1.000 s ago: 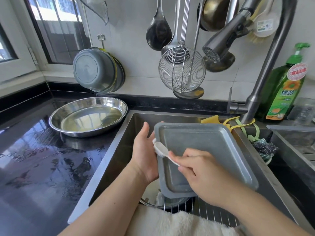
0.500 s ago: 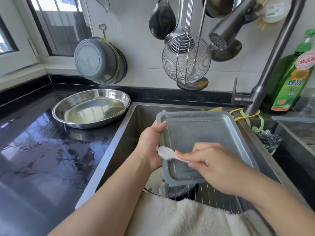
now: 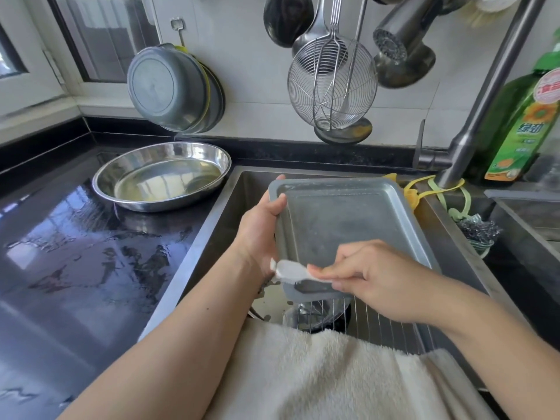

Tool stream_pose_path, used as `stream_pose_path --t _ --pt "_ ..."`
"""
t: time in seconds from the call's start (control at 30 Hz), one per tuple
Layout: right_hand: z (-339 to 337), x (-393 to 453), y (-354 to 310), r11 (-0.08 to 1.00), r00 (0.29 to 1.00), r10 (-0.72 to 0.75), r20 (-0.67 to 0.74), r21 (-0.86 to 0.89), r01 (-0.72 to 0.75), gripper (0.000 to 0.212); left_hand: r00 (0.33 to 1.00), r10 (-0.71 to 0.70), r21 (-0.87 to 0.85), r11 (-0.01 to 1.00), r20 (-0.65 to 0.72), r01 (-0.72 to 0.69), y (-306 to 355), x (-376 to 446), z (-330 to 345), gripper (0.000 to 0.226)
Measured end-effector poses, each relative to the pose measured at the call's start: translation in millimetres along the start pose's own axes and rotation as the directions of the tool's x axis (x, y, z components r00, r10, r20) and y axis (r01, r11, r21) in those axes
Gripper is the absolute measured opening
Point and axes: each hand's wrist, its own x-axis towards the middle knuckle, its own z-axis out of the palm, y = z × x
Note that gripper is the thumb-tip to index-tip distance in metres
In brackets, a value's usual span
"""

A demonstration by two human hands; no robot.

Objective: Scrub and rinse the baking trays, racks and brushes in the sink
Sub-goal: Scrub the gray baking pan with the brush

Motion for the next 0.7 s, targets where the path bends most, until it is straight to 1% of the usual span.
stream_pose_path --t 0.07,0.1,0.2,0.27,0.33,0.43,0.5,0.63,0.7 --pt "-2 -8 4 1.000 0.996 0.002 0.089 0.023 -0.004 0.032 1.000 0.026 -0.012 1.000 0.007 -0.026 4 -1 -2 0.040" --pt "-3 -12 5 1.000 0.995 0.012 0.099 0.022 -0.014 0.032 0.999 0.034 -0.023 0.999 0.009 -0.034 6 -1 -2 0.040" --pt "-3 -10 4 1.000 0.999 0.012 0.035 -0.021 -0.011 0.037 0.999 0.038 -0.016 0.999 -0.026 -0.038 1 0 1 0.039" --pt "-1 -2 3 1.000 1.000 0.001 -0.021 -0.015 -0.002 0.039 0.999 0.028 0.004 1.000 -0.017 -0.028 -4 0 3 0.037" --pt "-1 0 4 1.000 1.000 -0.011 -0.014 -0.009 0.011 0.037 0.999 0.030 -0.007 1.000 -0.018 -0.030 -4 0 2 0.038" --pt "-5 -14 10 1.000 0.999 0.014 0.042 0.026 -0.015 0.034 0.996 0.056 -0.052 0.997 -0.068 -0.060 3 2 -4 0.038" --pt "-5 -17 11 0.998 0.999 0.043 0.032 0.037 -0.044 0.035 0.989 0.075 -0.075 0.994 -0.129 -0.086 4 2 -4 0.037" --pt "1 -7 7 1.000 1.000 0.024 0.007 0.014 -0.024 0.038 0.974 0.104 -0.081 0.989 -0.202 -0.122 3 2 -2 0.036" --pt "-8 -11 11 0.998 0.998 0.070 0.005 0.009 -0.070 0.039 0.966 0.103 -0.135 0.981 -0.239 -0.138 4 2 -5 0.035"
